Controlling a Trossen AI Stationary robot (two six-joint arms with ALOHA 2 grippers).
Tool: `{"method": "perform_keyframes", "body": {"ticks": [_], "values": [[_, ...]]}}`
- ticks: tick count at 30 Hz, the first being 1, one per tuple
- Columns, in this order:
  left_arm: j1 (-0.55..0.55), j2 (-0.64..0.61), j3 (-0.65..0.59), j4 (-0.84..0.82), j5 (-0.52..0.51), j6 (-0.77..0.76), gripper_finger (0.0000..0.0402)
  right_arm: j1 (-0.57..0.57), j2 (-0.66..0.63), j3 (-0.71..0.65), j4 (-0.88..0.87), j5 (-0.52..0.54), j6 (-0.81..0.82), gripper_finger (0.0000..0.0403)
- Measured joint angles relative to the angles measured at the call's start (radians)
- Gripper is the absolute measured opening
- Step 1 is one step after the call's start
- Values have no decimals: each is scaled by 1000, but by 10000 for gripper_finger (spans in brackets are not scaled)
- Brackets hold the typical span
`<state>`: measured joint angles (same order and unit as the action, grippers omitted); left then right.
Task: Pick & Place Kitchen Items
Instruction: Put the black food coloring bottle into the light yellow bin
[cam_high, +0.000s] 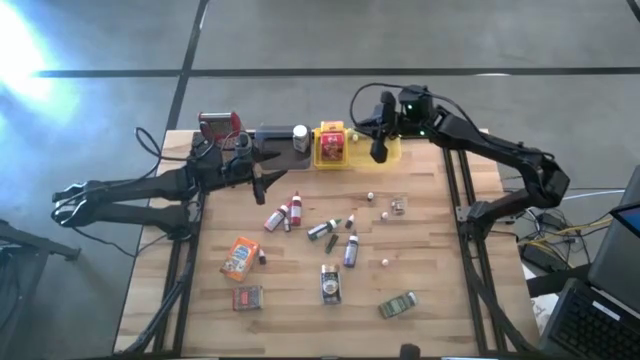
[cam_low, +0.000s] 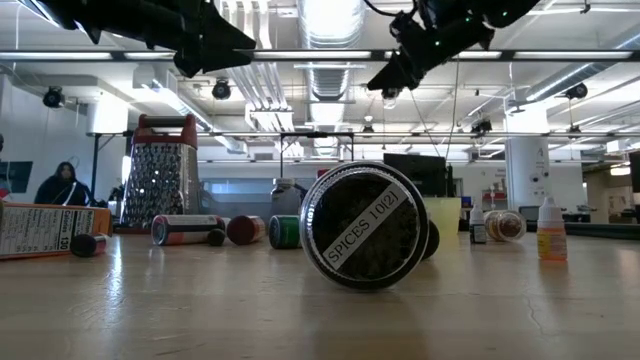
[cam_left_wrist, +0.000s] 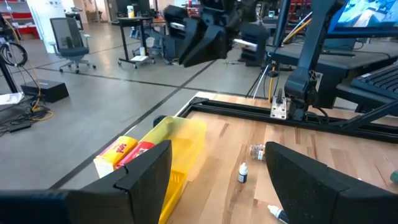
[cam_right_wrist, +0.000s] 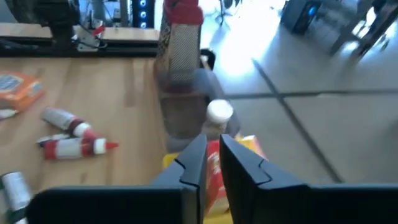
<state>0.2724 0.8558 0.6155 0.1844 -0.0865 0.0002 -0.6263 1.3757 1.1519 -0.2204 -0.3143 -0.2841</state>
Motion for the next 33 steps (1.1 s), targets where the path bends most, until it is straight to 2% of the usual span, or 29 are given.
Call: {"method": "perform_keyframes", "body": {"ticks": [8, 15, 28, 33], "values": [[0, 0, 0, 0, 0, -1, 264, 47, -60, 0, -260, 0, 36, 10], [0, 0, 0, 0, 0, 2, 264, 90, -70, -20, -434, 1, 132, 25], [0, 0, 0, -1, 0, 2, 264, 104, -66, -188, -423, 5, 225, 90], [0, 0, 0, -1, 0, 2, 264, 107, -65, -268, -334, 7, 232, 111]]}}
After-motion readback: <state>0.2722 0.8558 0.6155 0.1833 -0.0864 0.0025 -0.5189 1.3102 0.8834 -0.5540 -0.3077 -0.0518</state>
